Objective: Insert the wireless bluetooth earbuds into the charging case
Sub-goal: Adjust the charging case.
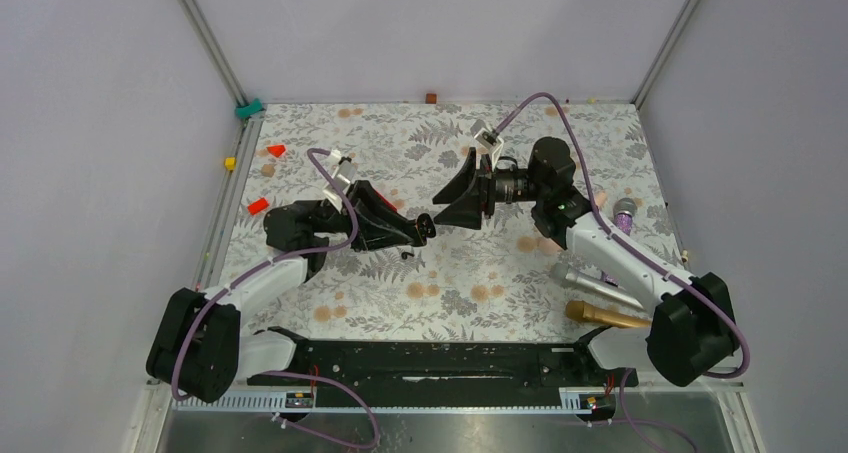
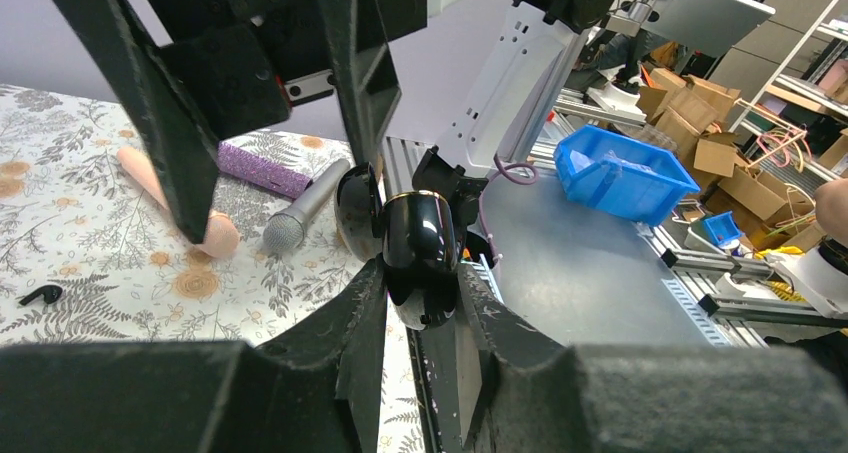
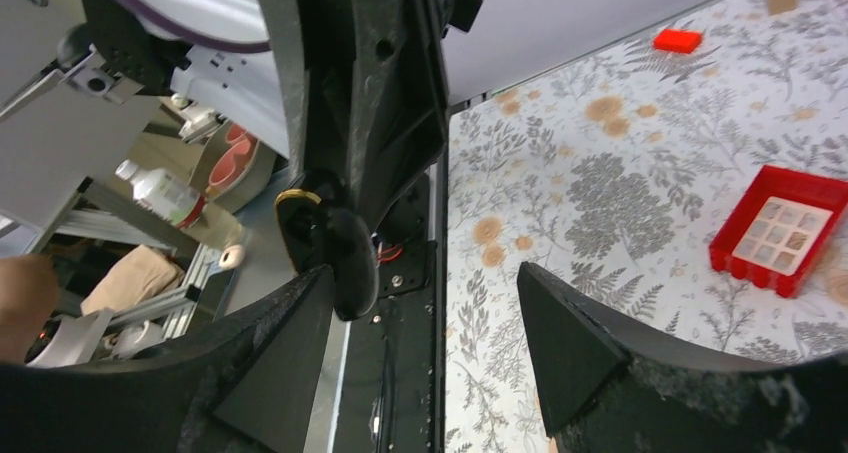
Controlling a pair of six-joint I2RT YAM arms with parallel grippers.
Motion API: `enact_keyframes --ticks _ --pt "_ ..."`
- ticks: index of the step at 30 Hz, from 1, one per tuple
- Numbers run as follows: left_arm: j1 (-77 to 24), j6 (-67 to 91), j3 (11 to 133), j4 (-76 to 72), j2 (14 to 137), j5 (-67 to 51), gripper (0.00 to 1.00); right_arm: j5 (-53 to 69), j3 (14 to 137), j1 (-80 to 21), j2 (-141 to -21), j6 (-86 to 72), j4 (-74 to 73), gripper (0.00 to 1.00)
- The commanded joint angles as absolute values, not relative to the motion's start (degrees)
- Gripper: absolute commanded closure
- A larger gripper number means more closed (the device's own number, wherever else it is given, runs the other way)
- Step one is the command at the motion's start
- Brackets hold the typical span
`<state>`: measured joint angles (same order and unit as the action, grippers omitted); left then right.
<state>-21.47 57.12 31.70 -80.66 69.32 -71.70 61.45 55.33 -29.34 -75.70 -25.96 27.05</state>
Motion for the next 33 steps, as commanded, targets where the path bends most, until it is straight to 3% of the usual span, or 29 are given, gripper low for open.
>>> enact_keyframes --ticks 1,9,17,33 --pt "-21.6 56.2 31.9 -83.4 70.2 -69.4 1.0 65.7 52.8 -29.5 -72.6 -27.4 36.5 0.26" --pt "-21.6 55.9 31.5 -83.4 70.9 -68.7 1.0 63.0 49.7 -29.7 -70.0 -23.4 35.7 0.28" --pt "-21.6 55.7 31.4 -83.3 71.3 -68.6 1.0 57.4 51.8 -32.8 -71.1 -14.5 25.7 0.33" --pt "-21.8 54.8 30.9 -82.7 73.9 -68.4 1.0 55.0 53.3 -34.6 -71.9 -11.5 22.0 0.43"
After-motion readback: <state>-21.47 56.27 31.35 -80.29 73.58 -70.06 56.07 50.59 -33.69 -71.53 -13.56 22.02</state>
